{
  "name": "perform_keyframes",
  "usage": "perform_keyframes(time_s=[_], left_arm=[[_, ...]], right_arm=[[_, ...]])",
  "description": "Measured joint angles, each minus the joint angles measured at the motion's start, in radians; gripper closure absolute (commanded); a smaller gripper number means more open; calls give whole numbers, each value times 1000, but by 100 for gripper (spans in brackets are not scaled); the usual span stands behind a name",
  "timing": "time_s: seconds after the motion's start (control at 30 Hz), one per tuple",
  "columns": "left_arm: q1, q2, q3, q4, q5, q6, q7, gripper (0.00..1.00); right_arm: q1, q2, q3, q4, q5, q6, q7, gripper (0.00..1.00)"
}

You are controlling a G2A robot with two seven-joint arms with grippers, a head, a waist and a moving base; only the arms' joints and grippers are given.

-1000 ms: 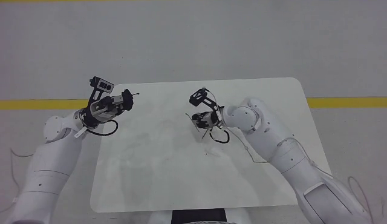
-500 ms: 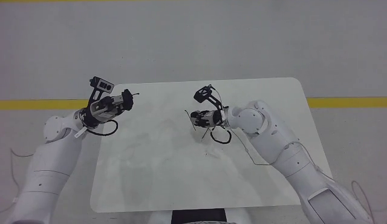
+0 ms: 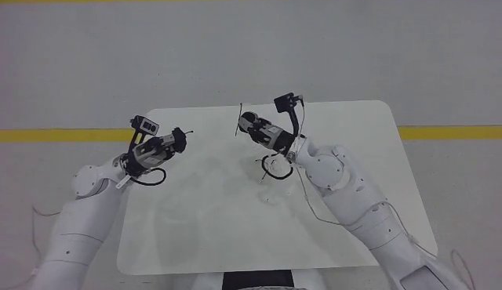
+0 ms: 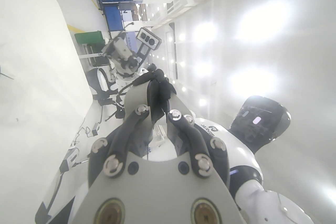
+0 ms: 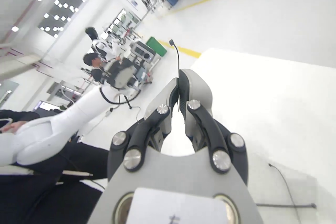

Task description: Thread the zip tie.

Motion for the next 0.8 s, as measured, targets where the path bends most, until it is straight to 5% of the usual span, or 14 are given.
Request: perform_keyframes(time_s=[0.2, 0.47, 0.8], left_arm=[[-4, -54, 12, 9, 50, 0, 45, 100], [-5, -54, 11, 7, 52, 0, 43, 100], [58, -79, 33, -70, 57, 0, 158, 100]], right_arm=[[-2, -10, -22, -3, -7, -14, -65, 100], [-4, -10, -21, -5, -6, -11, -68, 100], [-44, -40, -82, -47, -110, 30, -305, 100]])
